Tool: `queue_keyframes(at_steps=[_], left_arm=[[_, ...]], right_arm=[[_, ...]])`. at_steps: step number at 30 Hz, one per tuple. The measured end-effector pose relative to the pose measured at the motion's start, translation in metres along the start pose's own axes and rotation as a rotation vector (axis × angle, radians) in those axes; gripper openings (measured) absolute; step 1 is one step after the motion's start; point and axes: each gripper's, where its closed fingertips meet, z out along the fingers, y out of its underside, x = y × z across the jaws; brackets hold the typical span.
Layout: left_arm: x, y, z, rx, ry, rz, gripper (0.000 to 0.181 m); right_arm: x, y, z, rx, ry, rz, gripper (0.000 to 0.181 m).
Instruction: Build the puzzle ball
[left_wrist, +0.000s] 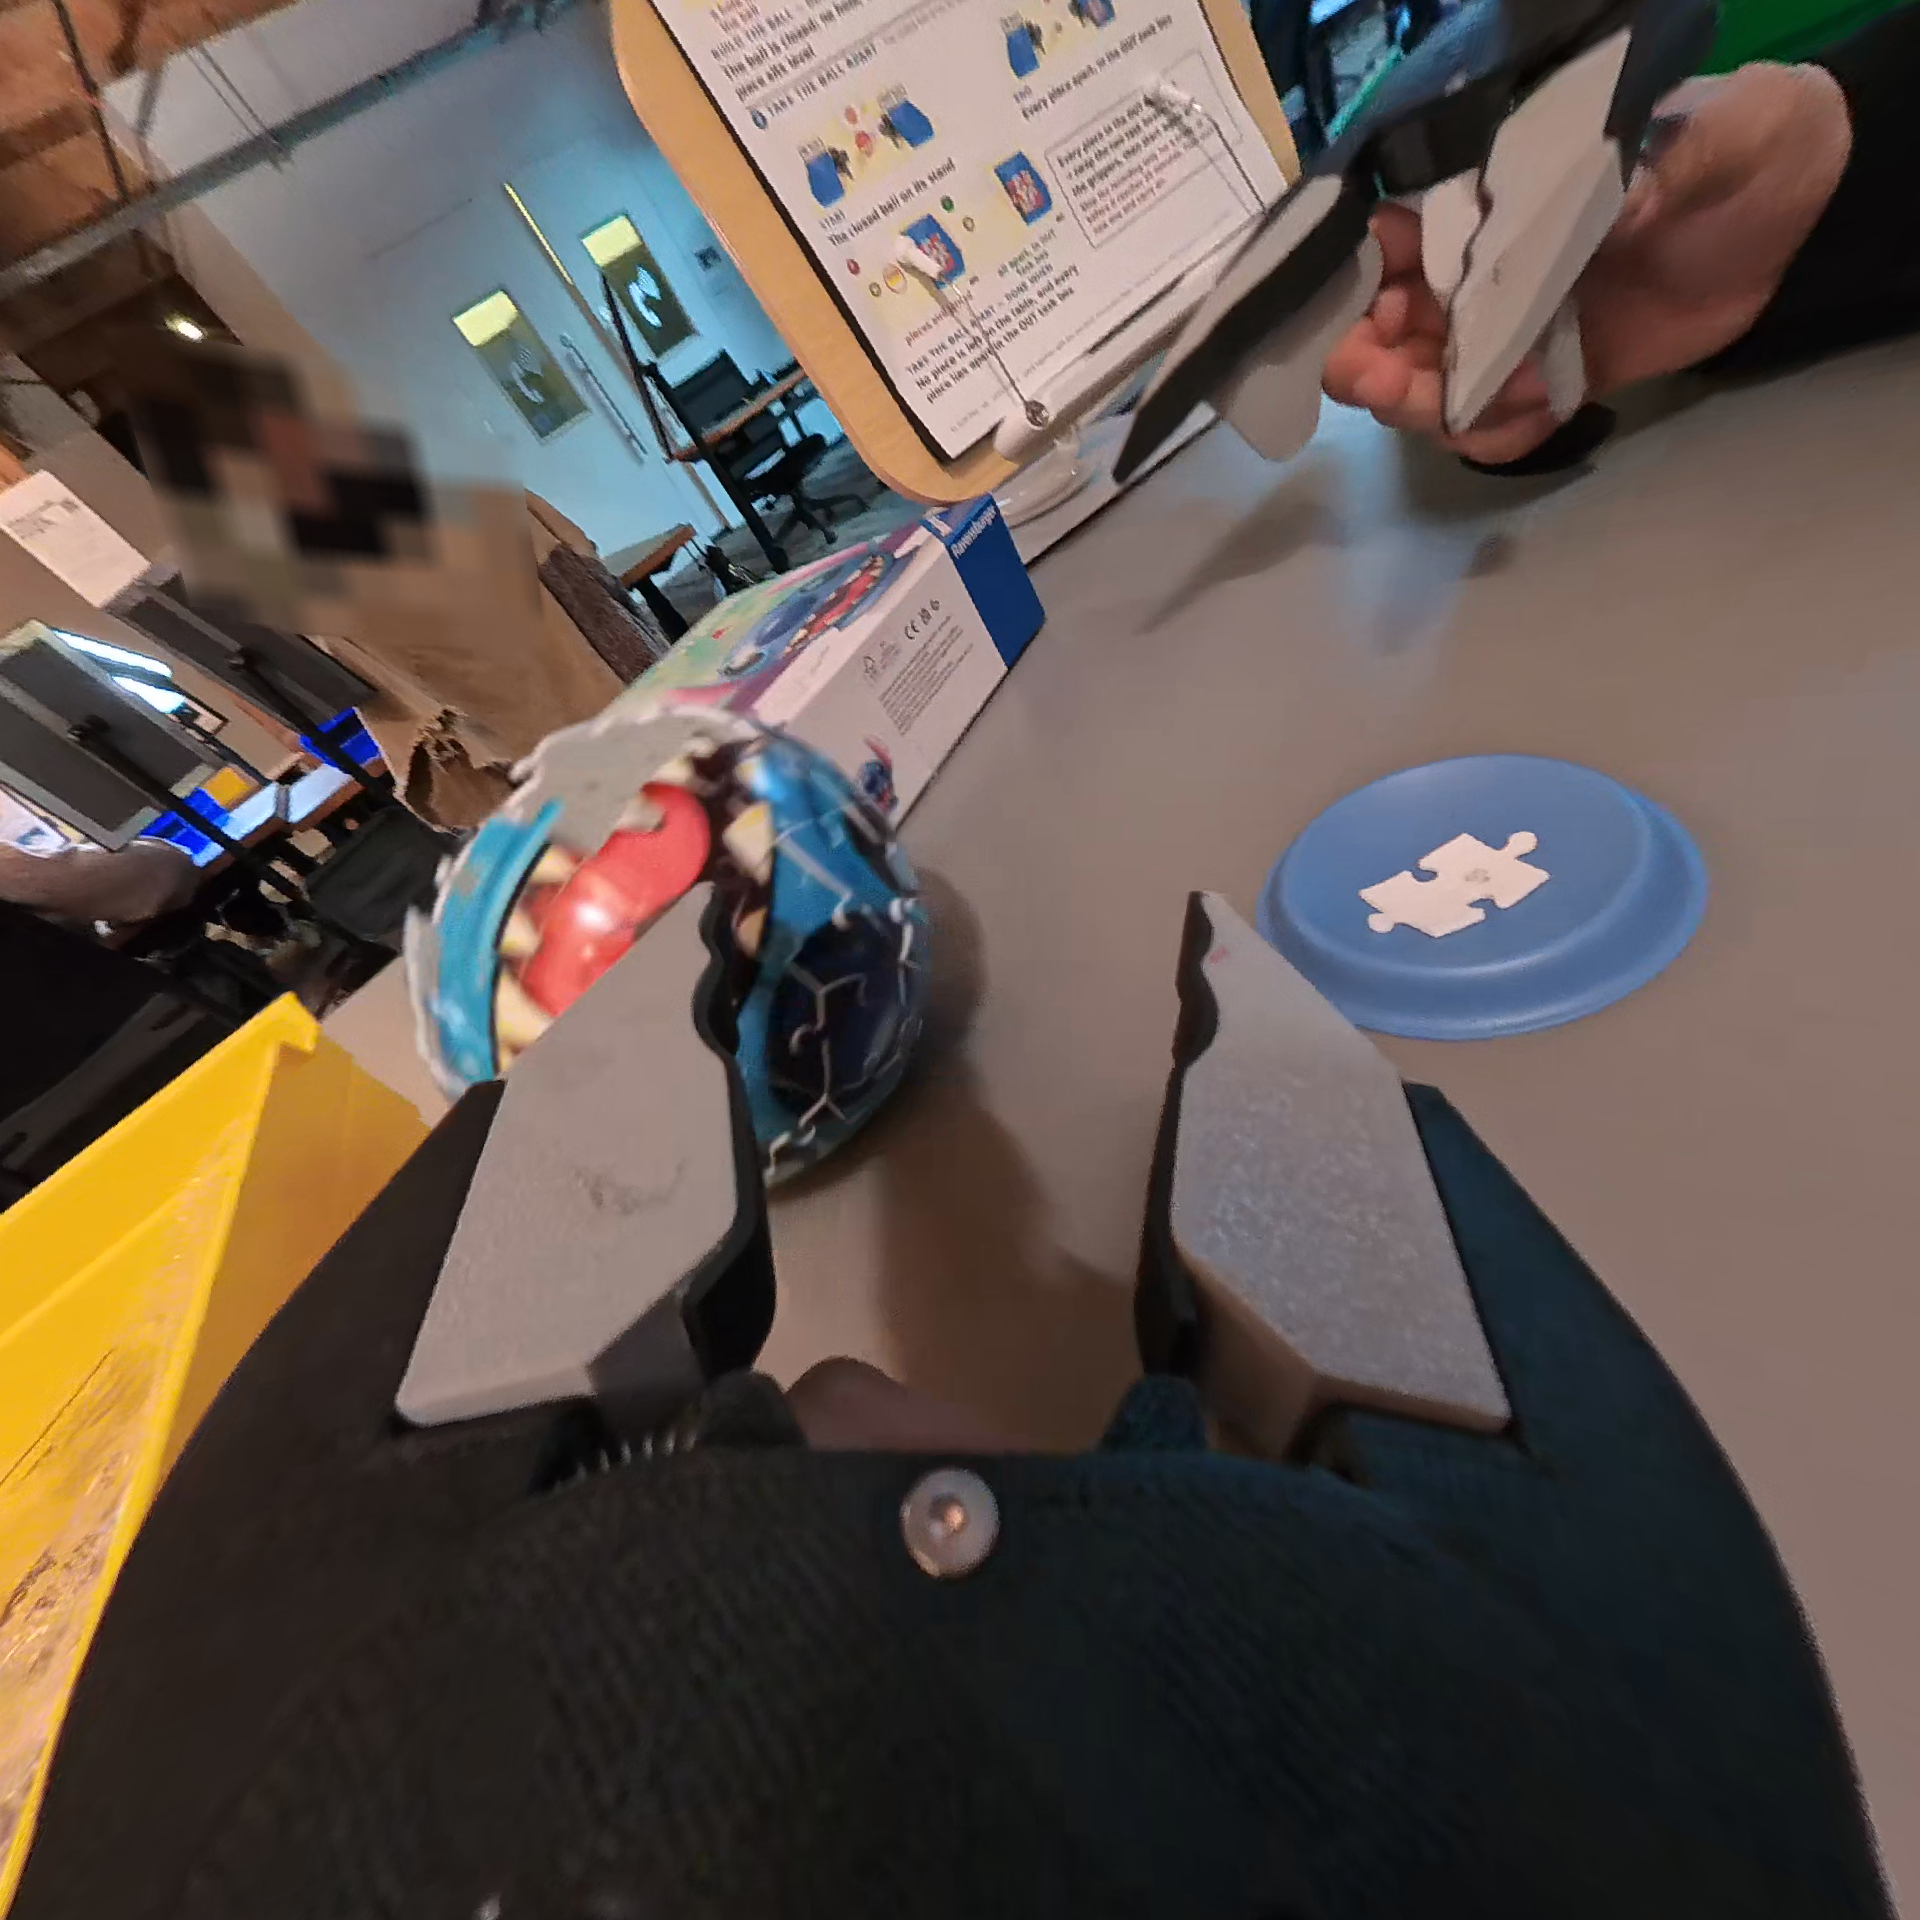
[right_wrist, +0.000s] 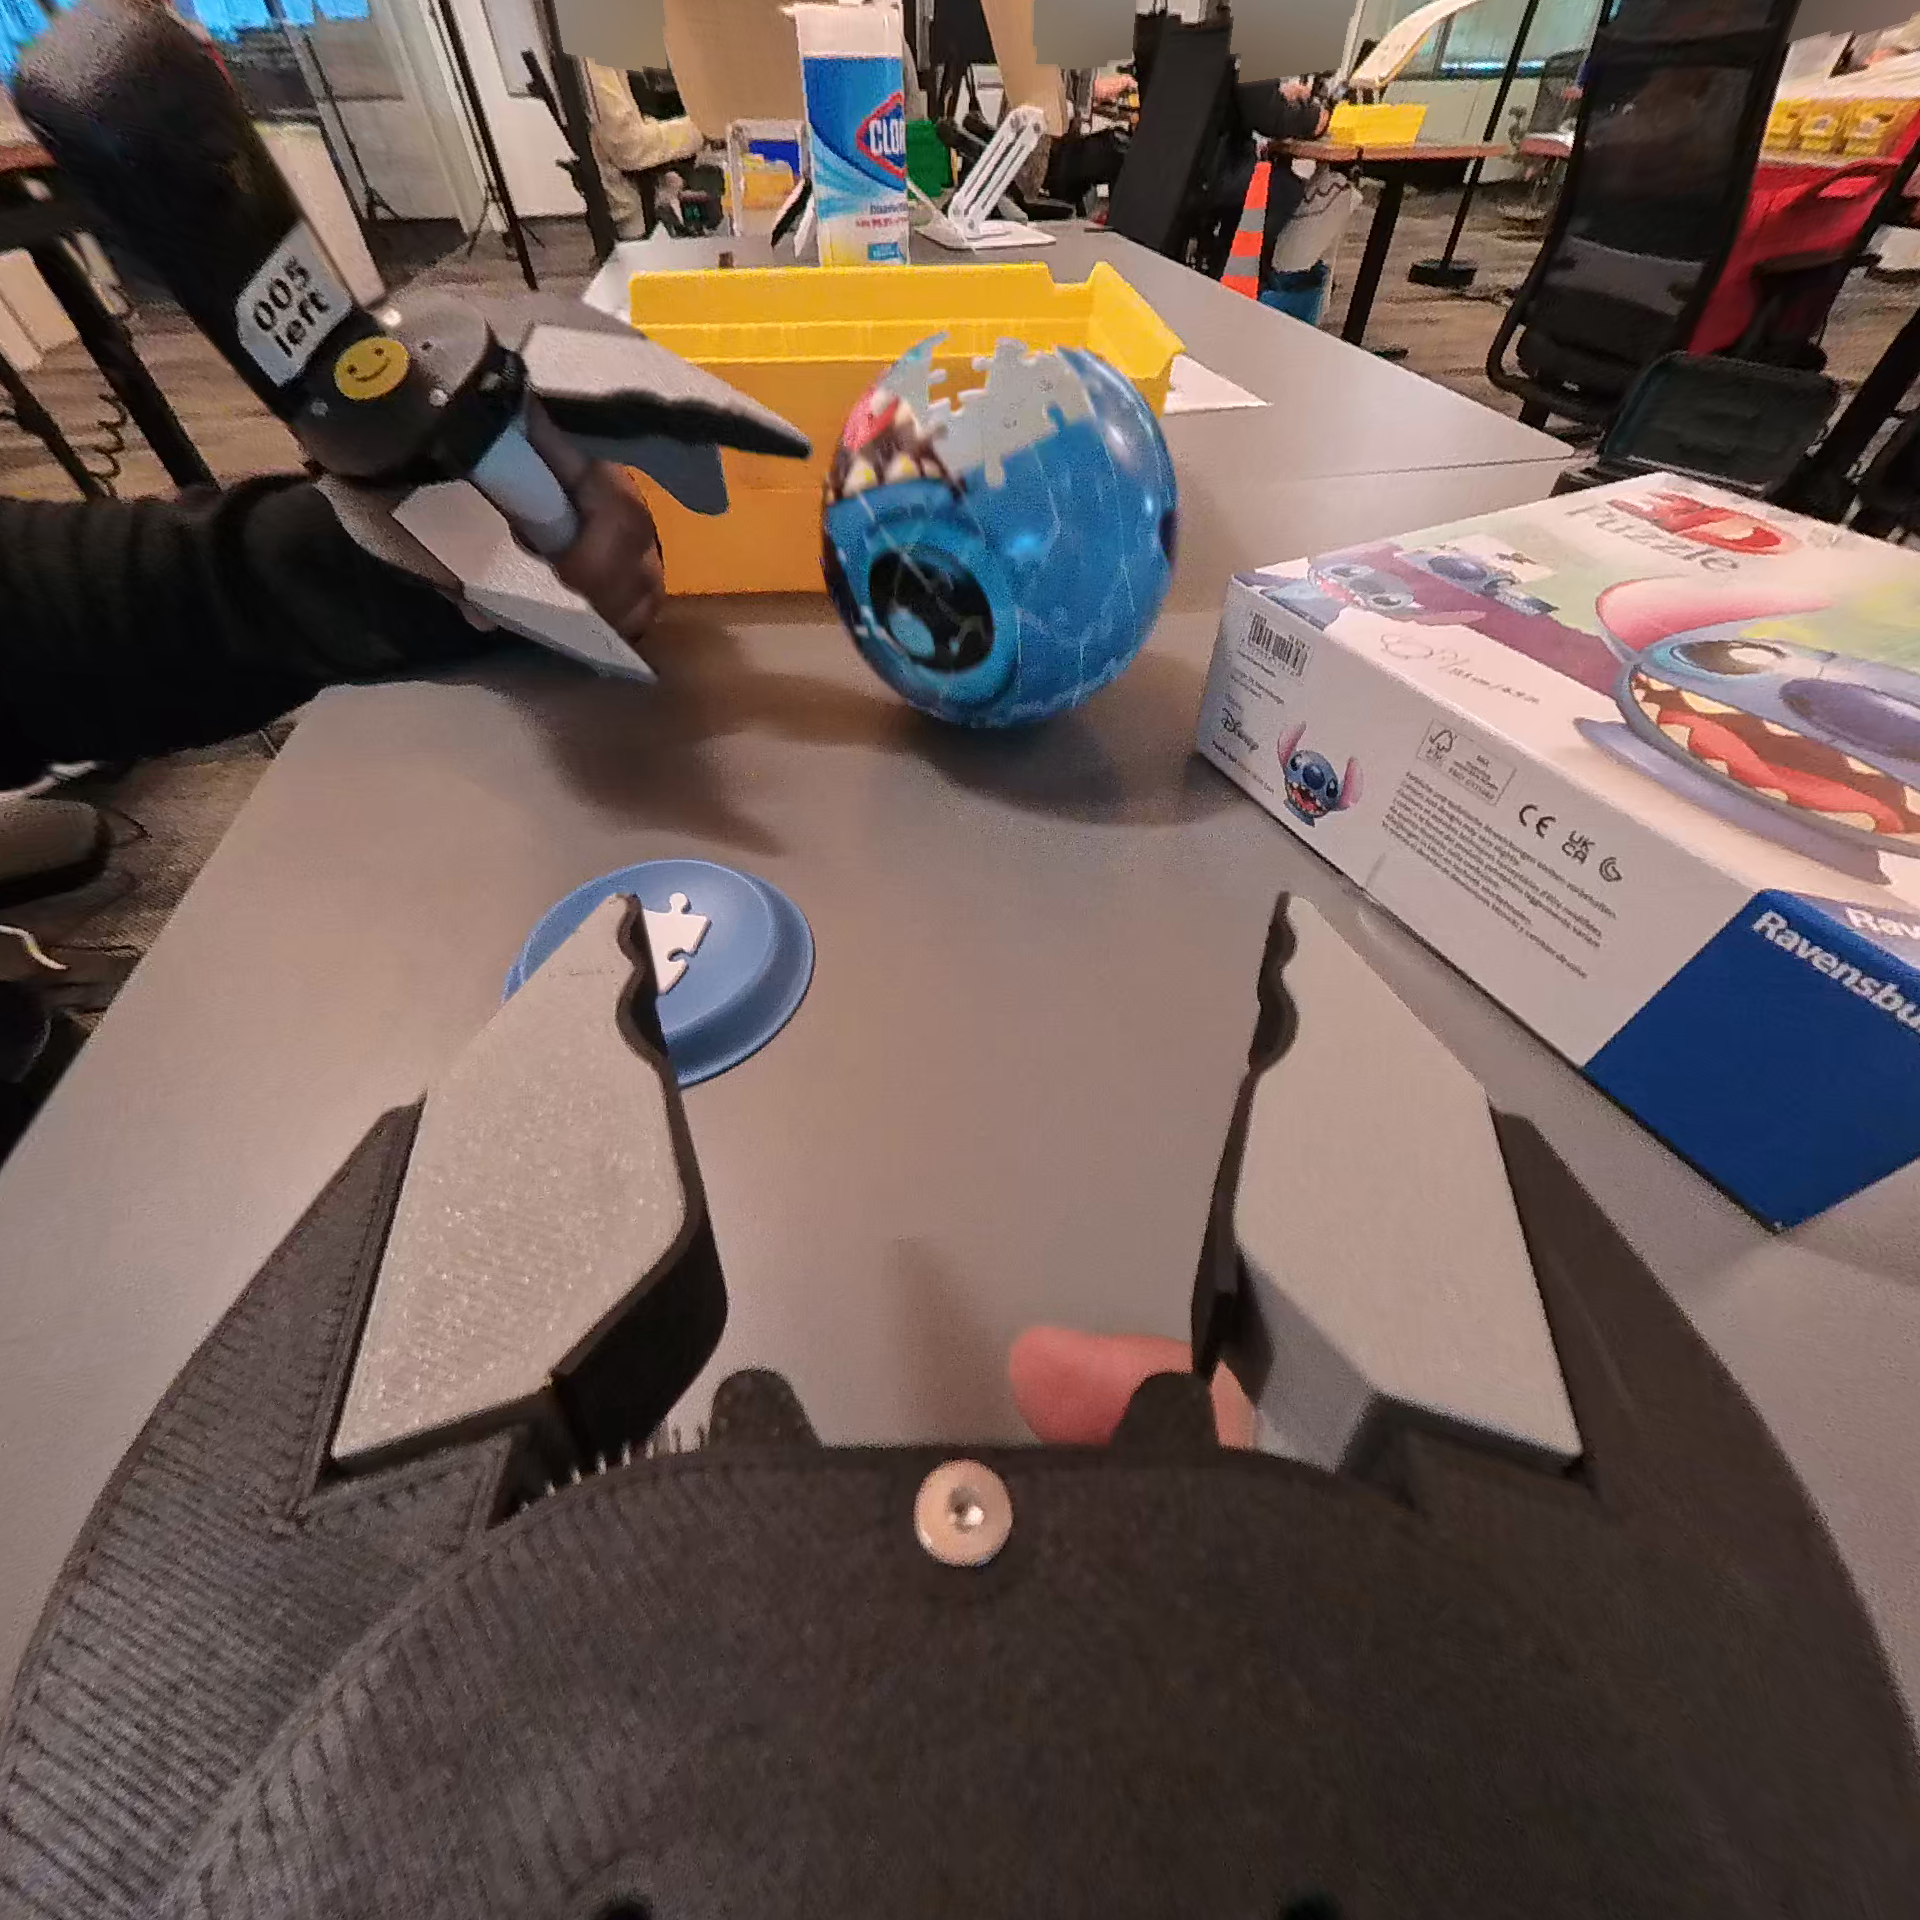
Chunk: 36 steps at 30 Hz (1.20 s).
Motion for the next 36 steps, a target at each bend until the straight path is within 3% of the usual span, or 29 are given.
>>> queue_keyframes(at_steps=[10,15,36], left_arm=[[0.032,-0.015,-0.006,0.076,0.000,0.181,0.068],[0.035,-0.012,-0.009,0.077,0.008,0.234,0.045],[-0.010,0.002,-0.007,-0.012,-0.180,0.146,0.053]], right_arm=[[0.020,-0.001,0.000,0.047,0.140,-0.063,0.113],[0.032,-0.007,-0.004,0.087,0.207,-0.075,0.114],[0.028,-0.005,-0.001,0.073,0.186,-0.091,0.113]])
